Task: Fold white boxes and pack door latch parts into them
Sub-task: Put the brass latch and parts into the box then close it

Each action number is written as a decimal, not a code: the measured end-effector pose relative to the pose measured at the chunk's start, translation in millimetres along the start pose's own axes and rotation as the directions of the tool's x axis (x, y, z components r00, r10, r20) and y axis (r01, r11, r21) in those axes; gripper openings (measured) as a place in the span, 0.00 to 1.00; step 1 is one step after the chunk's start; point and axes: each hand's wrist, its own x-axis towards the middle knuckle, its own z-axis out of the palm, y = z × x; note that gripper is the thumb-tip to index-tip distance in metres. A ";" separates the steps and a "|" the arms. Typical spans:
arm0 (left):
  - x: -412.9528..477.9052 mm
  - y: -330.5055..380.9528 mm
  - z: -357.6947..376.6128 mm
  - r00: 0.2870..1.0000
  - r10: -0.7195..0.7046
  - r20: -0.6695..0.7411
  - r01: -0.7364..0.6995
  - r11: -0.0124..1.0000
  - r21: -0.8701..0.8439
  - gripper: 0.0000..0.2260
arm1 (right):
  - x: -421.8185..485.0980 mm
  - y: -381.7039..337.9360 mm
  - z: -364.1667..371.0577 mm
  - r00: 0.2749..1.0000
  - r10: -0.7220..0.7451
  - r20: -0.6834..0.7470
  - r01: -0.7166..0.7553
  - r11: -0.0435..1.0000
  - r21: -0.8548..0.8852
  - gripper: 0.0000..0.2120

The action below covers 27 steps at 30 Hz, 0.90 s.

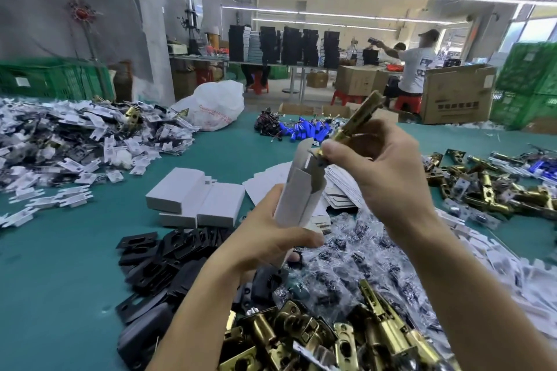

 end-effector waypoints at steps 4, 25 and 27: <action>0.6 0.4 3.9 0.997 0.058 0.060 -0.052 0.993 -0.103 0.30 | 0.0 4.1 9.7 0.996 -0.057 0.075 0.067 0.988 -0.140 0.18; 0.2 7.5 4.8 0.965 0.069 -0.253 -0.136 0.957 -0.256 0.17 | -3.6 5.7 -1.5 0.971 -0.178 0.159 0.225 0.906 -0.358 0.08; -0.4 7.5 2.7 0.944 0.064 -0.323 -0.173 0.931 -0.321 0.18 | -8.5 29.3 -21.4 0.997 -0.021 0.070 0.050 0.890 -0.453 0.06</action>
